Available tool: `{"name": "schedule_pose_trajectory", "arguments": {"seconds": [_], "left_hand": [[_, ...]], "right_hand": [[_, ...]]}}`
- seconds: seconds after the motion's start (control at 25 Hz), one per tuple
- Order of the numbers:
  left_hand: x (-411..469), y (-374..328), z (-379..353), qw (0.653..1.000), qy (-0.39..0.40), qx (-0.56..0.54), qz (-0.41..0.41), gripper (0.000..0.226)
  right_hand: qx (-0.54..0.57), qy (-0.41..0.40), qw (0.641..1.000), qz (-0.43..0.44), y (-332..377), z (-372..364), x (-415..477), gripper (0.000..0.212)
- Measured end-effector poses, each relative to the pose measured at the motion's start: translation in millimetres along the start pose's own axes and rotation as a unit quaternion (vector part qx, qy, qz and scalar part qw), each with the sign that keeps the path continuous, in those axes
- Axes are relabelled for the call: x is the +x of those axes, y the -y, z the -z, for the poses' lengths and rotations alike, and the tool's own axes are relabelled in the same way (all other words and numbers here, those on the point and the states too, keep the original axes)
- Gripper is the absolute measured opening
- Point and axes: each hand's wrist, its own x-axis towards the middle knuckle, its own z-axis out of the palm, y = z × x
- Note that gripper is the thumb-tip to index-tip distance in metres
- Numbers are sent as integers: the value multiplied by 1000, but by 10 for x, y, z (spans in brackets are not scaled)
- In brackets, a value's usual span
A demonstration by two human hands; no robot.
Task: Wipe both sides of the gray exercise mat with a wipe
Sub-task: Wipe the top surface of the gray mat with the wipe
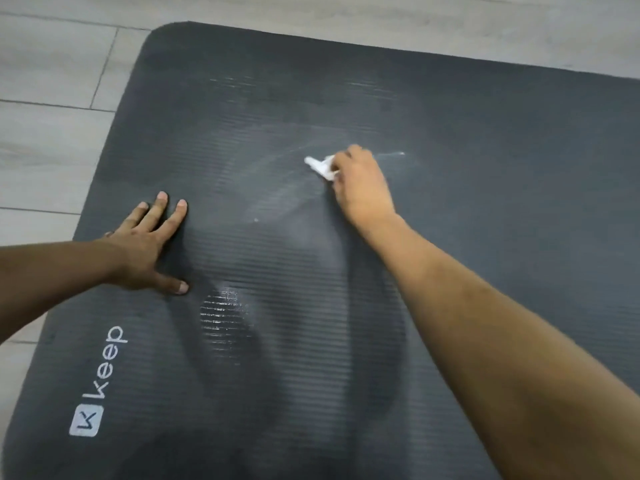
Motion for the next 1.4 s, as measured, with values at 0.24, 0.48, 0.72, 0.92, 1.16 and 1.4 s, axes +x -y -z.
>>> {"name": "schedule_pose_trajectory", "arguments": {"seconds": [0.24, 0.48, 0.72, 0.92, 1.16, 1.4], "left_hand": [[-85, -124, 11, 1000, 3, -2, 18, 148], [-128, -110, 12, 1000, -2, -6, 3, 147], [-112, 5, -112, 996, -64, -39, -52, 147], [-253, 410, -418, 971, -164, -41, -168, 125], [-604, 1290, -1162, 936, -293, -88, -174, 90], [-575, 1209, -1130, 941, -282, -86, -168, 78]], "right_hand": [[5, -23, 952, -304, -300, 249, -24, 26], [109, 64, 990, -66, 1882, -451, -771, 12], [-28, -41, 961, -271, 1025, -8, -1108, 22], [-24, -36, 938, -343, 1516, -124, -1174, 21], [78, 109, 991, 30, 3276, -635, -1835, 16], [-61, -8, 994, -88, 2049, -443, -970, 17]]}}
